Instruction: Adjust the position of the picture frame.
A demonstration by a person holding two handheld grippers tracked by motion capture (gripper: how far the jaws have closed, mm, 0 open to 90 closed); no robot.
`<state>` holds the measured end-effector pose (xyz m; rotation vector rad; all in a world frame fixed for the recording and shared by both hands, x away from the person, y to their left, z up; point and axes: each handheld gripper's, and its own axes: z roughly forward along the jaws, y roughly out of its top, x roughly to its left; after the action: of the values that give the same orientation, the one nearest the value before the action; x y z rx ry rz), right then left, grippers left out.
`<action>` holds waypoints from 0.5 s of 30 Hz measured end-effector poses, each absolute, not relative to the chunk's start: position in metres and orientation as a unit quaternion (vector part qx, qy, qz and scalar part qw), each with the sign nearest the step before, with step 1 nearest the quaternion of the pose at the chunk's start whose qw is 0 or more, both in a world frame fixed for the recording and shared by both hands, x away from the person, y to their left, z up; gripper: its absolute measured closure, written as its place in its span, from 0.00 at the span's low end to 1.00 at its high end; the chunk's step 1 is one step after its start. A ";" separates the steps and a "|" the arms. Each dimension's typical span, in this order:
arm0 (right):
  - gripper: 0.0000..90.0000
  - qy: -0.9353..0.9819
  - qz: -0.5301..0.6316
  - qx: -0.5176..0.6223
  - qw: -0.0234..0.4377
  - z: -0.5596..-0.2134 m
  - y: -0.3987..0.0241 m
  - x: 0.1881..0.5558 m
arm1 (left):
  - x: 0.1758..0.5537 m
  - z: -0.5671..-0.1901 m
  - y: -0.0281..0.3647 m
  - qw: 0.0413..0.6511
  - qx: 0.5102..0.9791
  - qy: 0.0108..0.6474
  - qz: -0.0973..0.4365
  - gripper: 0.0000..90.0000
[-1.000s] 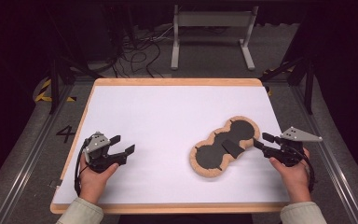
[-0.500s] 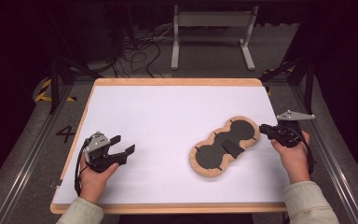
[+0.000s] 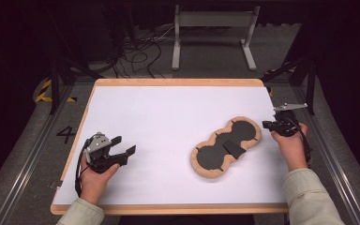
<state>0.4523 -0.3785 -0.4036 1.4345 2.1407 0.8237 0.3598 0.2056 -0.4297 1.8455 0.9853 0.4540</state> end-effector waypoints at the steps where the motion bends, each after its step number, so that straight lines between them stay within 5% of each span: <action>1: 1.00 0.772 0.295 0.519 0.215 -0.405 -0.380 0.454 | 0.360 -0.430 0.205 0.479 0.757 0.404 0.186 0.34; 15: 1.00 0.786 0.266 0.531 0.172 -0.424 -0.378 0.464 | 0.360 -0.430 0.205 0.476 0.759 0.404 0.185 0.34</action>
<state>0.4645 -0.3782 -0.4235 1.5060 2.2306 0.7550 0.3604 0.2049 -0.4304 1.8557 0.9876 0.4524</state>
